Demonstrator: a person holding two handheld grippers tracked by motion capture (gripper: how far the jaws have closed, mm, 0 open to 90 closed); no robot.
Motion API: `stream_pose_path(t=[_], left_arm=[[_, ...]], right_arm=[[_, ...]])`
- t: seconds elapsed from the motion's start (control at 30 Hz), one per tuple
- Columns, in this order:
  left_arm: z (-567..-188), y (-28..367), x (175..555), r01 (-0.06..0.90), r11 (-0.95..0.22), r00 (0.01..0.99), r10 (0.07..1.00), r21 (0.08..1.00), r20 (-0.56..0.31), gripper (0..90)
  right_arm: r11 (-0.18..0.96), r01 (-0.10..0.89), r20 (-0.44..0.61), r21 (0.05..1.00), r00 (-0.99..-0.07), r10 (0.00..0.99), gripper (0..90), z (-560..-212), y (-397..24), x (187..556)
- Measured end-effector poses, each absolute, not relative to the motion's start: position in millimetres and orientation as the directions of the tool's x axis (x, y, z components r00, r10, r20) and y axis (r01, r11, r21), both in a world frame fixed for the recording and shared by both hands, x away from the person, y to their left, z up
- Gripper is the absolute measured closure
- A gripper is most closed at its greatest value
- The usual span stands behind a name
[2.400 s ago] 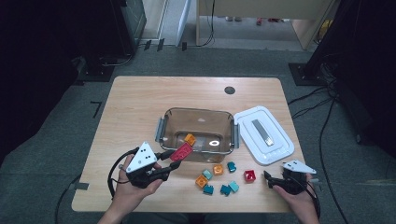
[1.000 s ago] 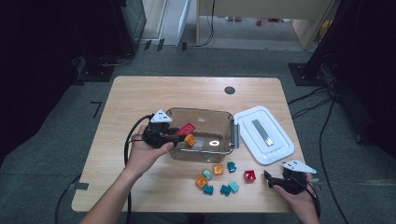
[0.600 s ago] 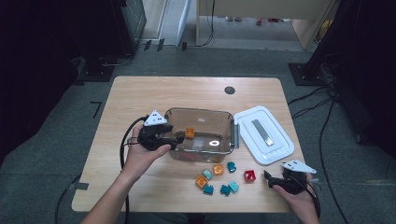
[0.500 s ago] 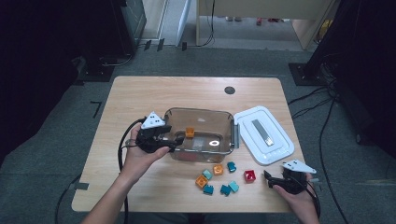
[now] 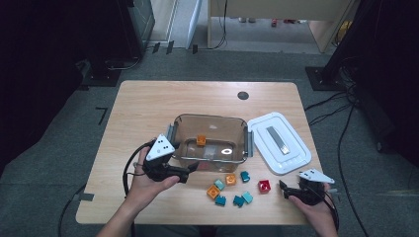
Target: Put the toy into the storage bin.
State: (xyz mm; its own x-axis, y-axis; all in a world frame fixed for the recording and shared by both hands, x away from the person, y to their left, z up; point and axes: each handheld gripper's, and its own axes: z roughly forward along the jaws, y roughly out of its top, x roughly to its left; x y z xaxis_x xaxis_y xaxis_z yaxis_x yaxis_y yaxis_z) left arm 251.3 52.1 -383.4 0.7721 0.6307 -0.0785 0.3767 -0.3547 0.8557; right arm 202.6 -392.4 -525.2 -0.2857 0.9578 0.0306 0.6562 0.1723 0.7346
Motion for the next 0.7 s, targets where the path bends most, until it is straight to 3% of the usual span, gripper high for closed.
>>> stream_pose_path(t=[0.27,0.7], left_arm=[[-396.1,45.7,227.8,0.378,-0.355,0.764,0.642,0.855,-0.07,3.7],[-429.4,28.6,198.5,0.378,-0.375,0.778,0.624,0.847,-0.071,2.5]], right_arm=[[0.173,0.656,0.03,0.735,-0.286,0.958,14.1,-525.2,-392.5,202.7],[0.173,0.657,0.03,0.734,-0.286,0.958,14.2,-525.1,-392.4,202.7]])
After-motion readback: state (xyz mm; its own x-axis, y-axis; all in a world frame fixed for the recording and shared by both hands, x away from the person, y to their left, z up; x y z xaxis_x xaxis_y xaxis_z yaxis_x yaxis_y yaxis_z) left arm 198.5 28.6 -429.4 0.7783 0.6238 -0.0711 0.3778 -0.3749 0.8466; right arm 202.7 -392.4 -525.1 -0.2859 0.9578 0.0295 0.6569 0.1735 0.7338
